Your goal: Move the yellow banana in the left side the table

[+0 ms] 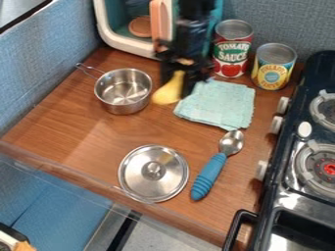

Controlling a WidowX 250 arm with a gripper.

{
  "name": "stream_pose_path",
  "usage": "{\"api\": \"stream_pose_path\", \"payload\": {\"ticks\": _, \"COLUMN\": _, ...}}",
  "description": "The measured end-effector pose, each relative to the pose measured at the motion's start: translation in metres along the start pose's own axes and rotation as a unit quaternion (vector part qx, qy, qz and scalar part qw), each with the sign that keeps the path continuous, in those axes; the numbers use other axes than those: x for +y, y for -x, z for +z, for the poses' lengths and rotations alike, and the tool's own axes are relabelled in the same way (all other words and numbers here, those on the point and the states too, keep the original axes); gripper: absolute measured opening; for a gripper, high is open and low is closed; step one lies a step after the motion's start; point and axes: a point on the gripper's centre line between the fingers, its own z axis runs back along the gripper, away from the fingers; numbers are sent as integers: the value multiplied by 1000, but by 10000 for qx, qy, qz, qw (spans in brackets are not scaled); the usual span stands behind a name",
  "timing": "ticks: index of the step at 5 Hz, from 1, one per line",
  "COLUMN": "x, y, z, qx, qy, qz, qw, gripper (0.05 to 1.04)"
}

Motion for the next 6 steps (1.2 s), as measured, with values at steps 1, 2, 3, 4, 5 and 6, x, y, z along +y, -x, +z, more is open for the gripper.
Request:
{"api": "stream_pose_path", "payload": {"ticks": 1, "x": 17, "y": 48, "z": -16, "qx": 326, "qy": 128, "qz": 264, "qw": 9990, "gripper": 530}}
{"api": "stream_pose_path", "payload": {"ticks": 2, "x": 37, "y": 92, "z": -24, "qx": 505, "qy": 242, "qz": 646, "qw": 9963, "gripper": 530}}
{"api": "stream_pose_path", "payload": {"ticks": 3, "x": 39, "y": 122, "z": -33, "qx": 623, "qy": 365, "qz": 796, "qw": 9942, "gripper": 530}}
{"api": "stream_pose_path", "payload": {"ticks": 4, "x": 43, "y": 137, "z": -45, "qx": 609, "qy": 404, "qz": 997, "qw": 9923, "gripper": 530}}
{"api": "stream_pose_path", "payload": {"ticks": 5, "x": 46, "y": 130, "z": -49, "qx": 503, "qy": 199, "qz": 1096, "qw": 9925, "gripper": 530}}
{"api": "stream_pose_path", "payload": {"ticks": 6, "x": 43, "y": 125, "z": -52, "qx": 693, "qy": 37, "qz": 1130, "qw": 9912, "gripper": 614}}
